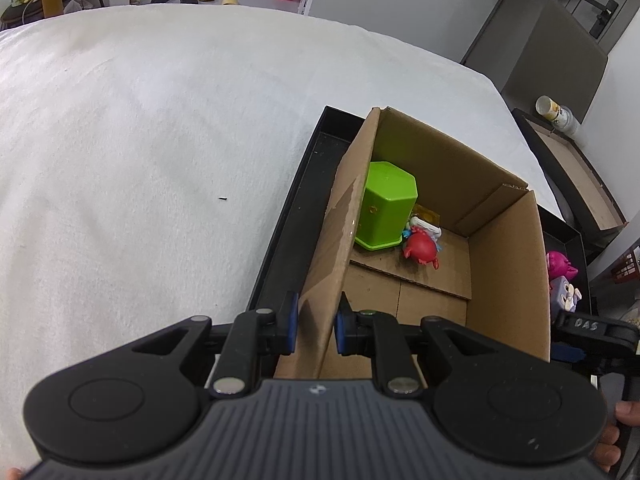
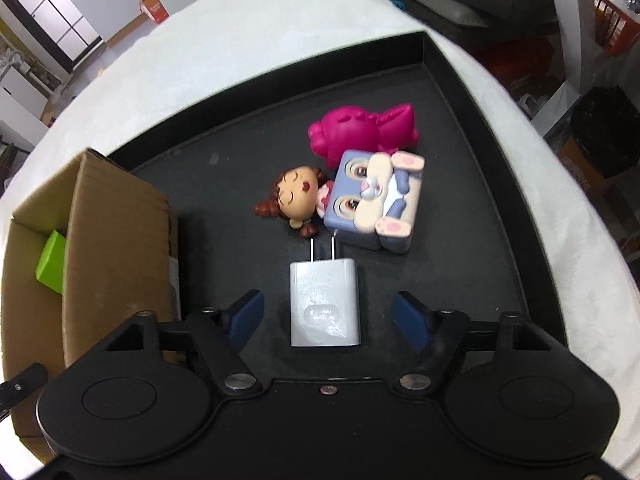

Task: Organize rigid objects
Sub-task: 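Move the right gripper to the white charger plug and grasp it, then carry the white charger plug into the box and open the right gripper, then move the right gripper over the tray to the blue-white cube toy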

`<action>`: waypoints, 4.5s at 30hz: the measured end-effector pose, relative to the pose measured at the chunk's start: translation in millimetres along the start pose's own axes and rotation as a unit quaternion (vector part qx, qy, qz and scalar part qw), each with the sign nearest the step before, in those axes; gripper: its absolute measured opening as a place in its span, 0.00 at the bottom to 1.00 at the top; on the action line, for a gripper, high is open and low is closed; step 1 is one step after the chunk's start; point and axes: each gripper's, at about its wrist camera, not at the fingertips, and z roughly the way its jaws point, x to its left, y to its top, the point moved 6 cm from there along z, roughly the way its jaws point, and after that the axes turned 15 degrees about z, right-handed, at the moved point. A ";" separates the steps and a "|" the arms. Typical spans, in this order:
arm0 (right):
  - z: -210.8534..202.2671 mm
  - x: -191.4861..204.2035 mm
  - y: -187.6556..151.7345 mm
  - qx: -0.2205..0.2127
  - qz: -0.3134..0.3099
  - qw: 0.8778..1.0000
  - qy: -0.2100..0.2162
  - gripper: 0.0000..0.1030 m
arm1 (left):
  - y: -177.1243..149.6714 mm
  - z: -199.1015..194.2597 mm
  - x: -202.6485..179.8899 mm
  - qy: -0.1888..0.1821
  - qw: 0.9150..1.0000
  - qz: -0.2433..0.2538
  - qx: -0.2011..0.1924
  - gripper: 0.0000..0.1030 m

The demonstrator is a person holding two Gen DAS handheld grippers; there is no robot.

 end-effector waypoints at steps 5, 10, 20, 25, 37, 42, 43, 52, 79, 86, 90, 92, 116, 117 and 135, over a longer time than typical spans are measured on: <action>-2.0 7.2 -6.6 -0.013 -0.030 0.999 -0.010 0.37 | 1.4 -0.2 1.0 -0.002 1.000 -0.005 0.002 0.16; -9.1 8.2 -10.6 0.002 -0.027 1.000 0.000 0.36 | -1.4 -2.9 4.1 -0.004 1.000 -0.009 -0.001 0.17; -44.3 16.2 -11.0 -0.019 -0.025 0.999 0.016 0.36 | -1.1 -13.0 5.7 -0.014 1.000 -0.010 -0.012 0.16; -57.1 23.5 -9.1 -0.027 -0.035 0.999 0.022 0.36 | 0.3 -16.1 3.8 -0.016 1.000 -0.009 -0.018 0.16; -86.1 59.9 -2.6 -0.050 -0.060 0.996 0.043 0.36 | -0.4 -19.3 3.0 -0.020 0.999 -0.004 -0.026 0.16; -95.7 79.8 -2.2 -0.057 -0.072 0.994 0.052 0.36 | -1.1 -19.2 4.8 -0.028 0.999 -0.008 -0.024 0.16; -96.8 83.7 -2.1 -0.058 -0.074 0.994 0.054 0.36 | -1.2 -19.2 4.9 -0.029 0.999 -0.008 -0.024 0.16; -99.6 118.8 -5.5 -0.061 -0.098 0.991 0.068 0.36 | -0.2 -18.4 7.3 -0.036 0.999 -0.016 -0.020 0.16; -33.3 170.0 -26.5 -0.036 -0.166 0.985 0.012 0.36 | 0.5 -13.9 11.5 -0.050 0.998 -0.031 -0.015 0.16; -37.1 168.3 -23.1 -0.051 -0.160 0.986 0.007 0.39 | 0.6 -13.1 11.2 -0.056 0.998 -0.031 -0.016 0.17; -44.1 165.7 -20.7 -0.053 -0.154 0.987 0.012 0.41 | -0.1 -13.4 12.0 -0.055 0.998 -0.032 -0.016 0.17; -49.4 163.3 -19.7 -0.055 -0.152 0.987 0.016 0.41 | -0.2 -14.3 11.7 -0.053 0.998 -0.031 -0.017 0.17; -100.7 90.4 3.1 -0.075 -0.113 0.990 0.035 0.74 | 0.7 -20.9 5.4 -0.032 0.999 -0.019 -0.032 0.14; -99.8 86.1 4.5 -0.074 -0.109 0.991 0.035 0.74 | 0.6 -20.9 5.2 -0.031 0.999 -0.019 -0.032 0.14; -87.7 26.0 18.0 -0.075 -0.041 0.995 0.055 0.85 | 3.4 -21.1 4.3 -0.025 0.999 -0.014 -0.026 0.14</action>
